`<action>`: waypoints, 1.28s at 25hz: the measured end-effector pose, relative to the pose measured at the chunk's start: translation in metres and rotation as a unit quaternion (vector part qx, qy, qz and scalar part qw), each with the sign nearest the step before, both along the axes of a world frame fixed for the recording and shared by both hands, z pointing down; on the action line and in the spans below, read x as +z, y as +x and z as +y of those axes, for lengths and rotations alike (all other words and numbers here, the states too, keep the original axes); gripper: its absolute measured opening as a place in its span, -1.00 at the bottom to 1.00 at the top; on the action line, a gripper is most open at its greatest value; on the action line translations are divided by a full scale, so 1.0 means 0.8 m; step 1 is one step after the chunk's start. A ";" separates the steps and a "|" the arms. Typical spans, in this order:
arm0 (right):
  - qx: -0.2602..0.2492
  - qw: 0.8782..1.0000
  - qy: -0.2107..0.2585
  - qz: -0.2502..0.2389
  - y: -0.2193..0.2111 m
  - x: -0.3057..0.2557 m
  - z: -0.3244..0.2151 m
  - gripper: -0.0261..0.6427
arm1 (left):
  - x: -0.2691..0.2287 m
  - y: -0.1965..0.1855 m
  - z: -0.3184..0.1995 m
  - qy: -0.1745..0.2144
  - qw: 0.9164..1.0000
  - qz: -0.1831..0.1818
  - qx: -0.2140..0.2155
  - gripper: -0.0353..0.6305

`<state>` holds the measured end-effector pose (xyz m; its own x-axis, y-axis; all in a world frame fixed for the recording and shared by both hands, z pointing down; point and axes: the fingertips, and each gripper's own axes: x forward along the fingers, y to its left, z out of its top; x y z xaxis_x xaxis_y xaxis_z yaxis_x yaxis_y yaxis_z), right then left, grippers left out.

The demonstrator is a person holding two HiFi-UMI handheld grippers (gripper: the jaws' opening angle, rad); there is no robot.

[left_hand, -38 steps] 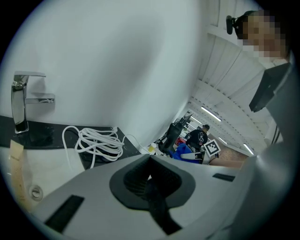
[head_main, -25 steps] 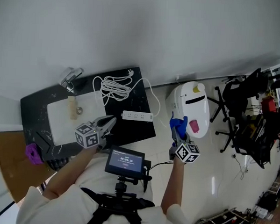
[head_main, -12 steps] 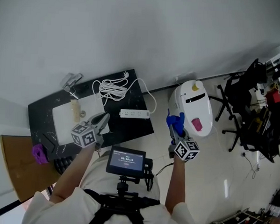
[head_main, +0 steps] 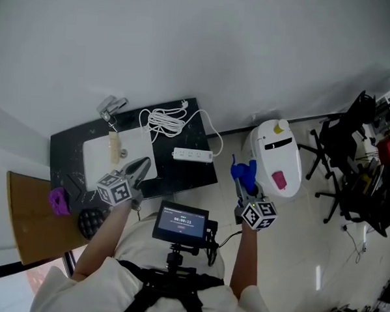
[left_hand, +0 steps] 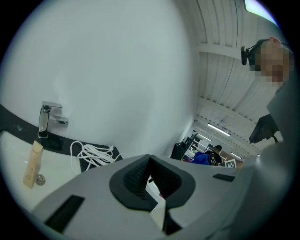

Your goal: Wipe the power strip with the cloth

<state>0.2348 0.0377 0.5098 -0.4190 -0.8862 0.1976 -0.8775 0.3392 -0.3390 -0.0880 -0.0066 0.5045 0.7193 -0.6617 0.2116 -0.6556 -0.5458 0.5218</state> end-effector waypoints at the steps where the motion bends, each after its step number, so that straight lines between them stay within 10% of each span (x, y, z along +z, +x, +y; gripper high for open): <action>1: -0.005 1.000 0.004 -0.001 -0.001 -0.003 0.010 -0.67 | 0.002 0.000 0.010 -0.001 1.000 -0.004 -0.004 -0.88; 22: -0.066 0.998 -0.007 -0.014 -0.002 0.030 0.271 -0.67 | 0.012 0.010 0.268 0.000 0.998 -0.019 -0.054 -0.88; 32: -0.040 0.999 -0.029 -0.013 -0.053 0.056 0.330 -0.67 | 0.031 -0.032 0.295 -0.004 0.999 -0.007 -0.040 -0.88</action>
